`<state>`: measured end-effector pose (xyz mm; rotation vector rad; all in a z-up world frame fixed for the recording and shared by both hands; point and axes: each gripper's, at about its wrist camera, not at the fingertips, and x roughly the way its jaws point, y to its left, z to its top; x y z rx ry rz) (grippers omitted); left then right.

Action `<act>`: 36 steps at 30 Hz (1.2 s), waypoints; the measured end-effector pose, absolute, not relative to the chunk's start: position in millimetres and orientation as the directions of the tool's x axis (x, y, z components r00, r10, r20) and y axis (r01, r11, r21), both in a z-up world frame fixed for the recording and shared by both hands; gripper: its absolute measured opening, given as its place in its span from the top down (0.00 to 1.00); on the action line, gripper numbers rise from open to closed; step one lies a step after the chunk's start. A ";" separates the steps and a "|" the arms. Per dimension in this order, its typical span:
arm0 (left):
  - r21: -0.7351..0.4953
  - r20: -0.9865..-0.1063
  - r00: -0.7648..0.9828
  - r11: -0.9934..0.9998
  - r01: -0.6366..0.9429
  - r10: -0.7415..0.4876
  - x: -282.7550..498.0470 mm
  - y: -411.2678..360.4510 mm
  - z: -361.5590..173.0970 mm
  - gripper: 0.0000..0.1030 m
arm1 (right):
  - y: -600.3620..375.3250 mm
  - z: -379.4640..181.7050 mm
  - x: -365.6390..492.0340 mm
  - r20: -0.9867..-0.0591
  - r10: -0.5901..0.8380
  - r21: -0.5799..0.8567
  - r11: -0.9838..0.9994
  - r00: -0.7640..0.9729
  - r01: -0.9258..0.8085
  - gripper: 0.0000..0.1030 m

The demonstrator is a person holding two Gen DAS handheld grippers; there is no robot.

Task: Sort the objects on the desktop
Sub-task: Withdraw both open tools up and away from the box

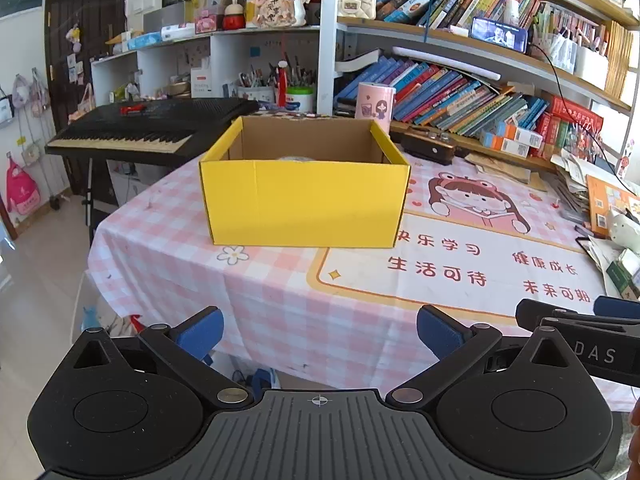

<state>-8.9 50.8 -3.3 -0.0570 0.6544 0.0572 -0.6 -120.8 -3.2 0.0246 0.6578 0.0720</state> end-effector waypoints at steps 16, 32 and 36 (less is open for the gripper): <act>-0.007 -0.634 0.773 0.999 -0.035 0.023 -2.8 34.7 -7.2 0.00 | -139.0 -7.1 -4.6 -0.636 0.002 0.030 0.999 0.772 0.023 0.00; -0.013 -0.641 0.768 1.000 -0.013 0.002 1.2 29.8 -7.7 0.00 | -143.9 -8.3 -3.6 -0.643 -0.007 0.034 0.999 0.766 0.038 0.00; -0.018 -0.643 0.766 1.000 -0.014 -0.001 1.7 30.3 -8.2 0.00 | -143.6 -8.2 -3.7 -0.642 -0.008 0.035 0.999 0.766 0.039 0.00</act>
